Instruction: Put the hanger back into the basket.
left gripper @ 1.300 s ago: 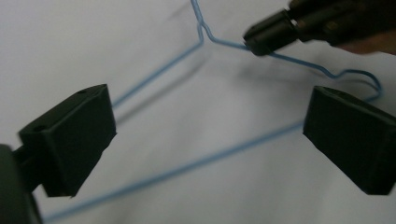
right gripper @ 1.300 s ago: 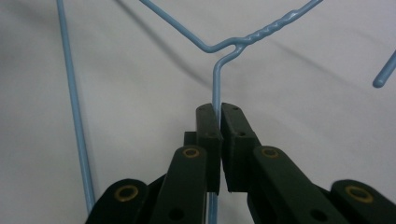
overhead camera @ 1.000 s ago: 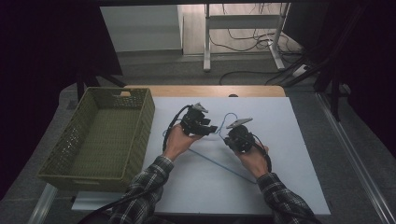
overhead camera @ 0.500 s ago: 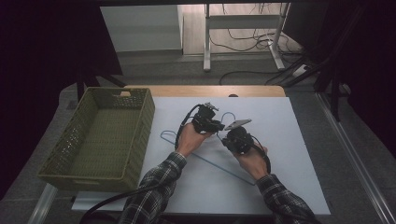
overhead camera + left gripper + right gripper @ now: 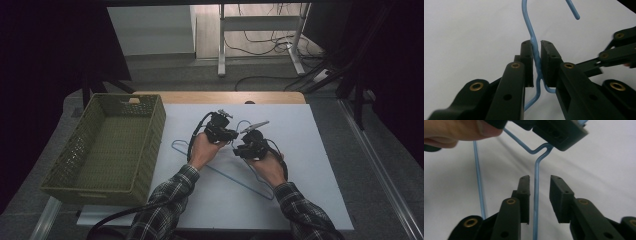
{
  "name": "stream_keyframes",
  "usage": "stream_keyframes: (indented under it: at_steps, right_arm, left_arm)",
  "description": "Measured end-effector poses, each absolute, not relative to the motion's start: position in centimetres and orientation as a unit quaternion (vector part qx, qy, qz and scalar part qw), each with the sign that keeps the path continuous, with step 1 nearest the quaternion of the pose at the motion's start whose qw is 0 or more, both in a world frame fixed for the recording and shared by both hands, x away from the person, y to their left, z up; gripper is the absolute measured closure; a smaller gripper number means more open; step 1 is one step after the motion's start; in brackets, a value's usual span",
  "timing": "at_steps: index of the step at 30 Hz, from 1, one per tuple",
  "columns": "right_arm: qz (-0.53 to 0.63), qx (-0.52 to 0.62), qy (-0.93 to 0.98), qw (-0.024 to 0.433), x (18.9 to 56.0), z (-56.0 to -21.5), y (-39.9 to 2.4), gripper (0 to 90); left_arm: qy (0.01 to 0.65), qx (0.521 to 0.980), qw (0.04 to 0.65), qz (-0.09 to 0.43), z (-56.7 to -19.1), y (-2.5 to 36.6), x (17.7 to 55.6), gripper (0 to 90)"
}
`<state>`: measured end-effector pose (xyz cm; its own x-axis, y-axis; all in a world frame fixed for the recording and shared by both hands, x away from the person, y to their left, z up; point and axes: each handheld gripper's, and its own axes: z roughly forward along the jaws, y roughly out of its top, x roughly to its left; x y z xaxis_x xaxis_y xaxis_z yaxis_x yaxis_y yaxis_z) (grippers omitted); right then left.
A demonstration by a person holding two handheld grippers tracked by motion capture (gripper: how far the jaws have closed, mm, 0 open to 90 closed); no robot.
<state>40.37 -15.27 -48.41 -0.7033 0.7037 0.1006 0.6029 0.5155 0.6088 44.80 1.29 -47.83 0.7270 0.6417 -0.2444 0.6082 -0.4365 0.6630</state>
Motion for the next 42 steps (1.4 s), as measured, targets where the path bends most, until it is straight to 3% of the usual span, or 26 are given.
stream_keyframes:
  at_steps: [3,6,8,11,13,18,20,29,40,42]
  right_arm:
    - [0.306,0.375,0.873,0.062,40.7,-48.7,-14.8,84.6]
    - [0.300,0.375,0.875,0.065,40.5,-48.6,-14.6,86.4]
    - [0.300,0.364,0.879,0.072,40.4,-48.3,-14.6,86.8]
    - [0.313,0.353,0.879,0.072,40.1,-47.7,-14.8,86.9]
    - [0.323,0.346,0.878,0.073,39.9,-47.0,-15.0,87.0]
    - [0.335,0.334,0.878,0.076,39.1,-45.5,-15.7,87.1]
    - [0.337,0.327,0.879,0.077,38.8,-45.0,-16.0,87.1]
    - [0.355,0.286,0.888,0.065,36.6,-43.3,-16.5,87.1]
    - [0.360,0.229,0.903,0.050,34.4,-42.4,-15.4,87.1]
    - [0.359,0.223,0.905,0.052,34.3,-42.4,-15.3,87.1]
  left_arm:
    - [0.368,0.848,0.382,0.025,-47.9,1.3,44.7,80.4]
    - [0.359,0.849,0.386,0.029,-47.7,1.6,44.5,75.2]
    - [0.353,0.851,0.386,0.037,-47.1,2.1,44.2,63.0]
    - [0.340,0.854,0.389,0.053,-45.8,3.1,43.7,35.1]
    - [0.331,0.859,0.387,0.052,-44.9,3.9,43.5,24.2]
    - [0.303,0.869,0.390,0.037,-42.7,6.4,41.5,10.6]
    - [0.291,0.876,0.385,0.028,-42.3,7.1,40.6,12.3]
    - [0.244,0.901,0.352,0.062,-41.9,8.3,37.6,36.4]
    - [0.174,0.931,0.321,-0.021,-42.3,8.4,37.0,64.7]
    - [0.167,0.936,0.309,-0.021,-42.4,8.2,36.9,65.7]
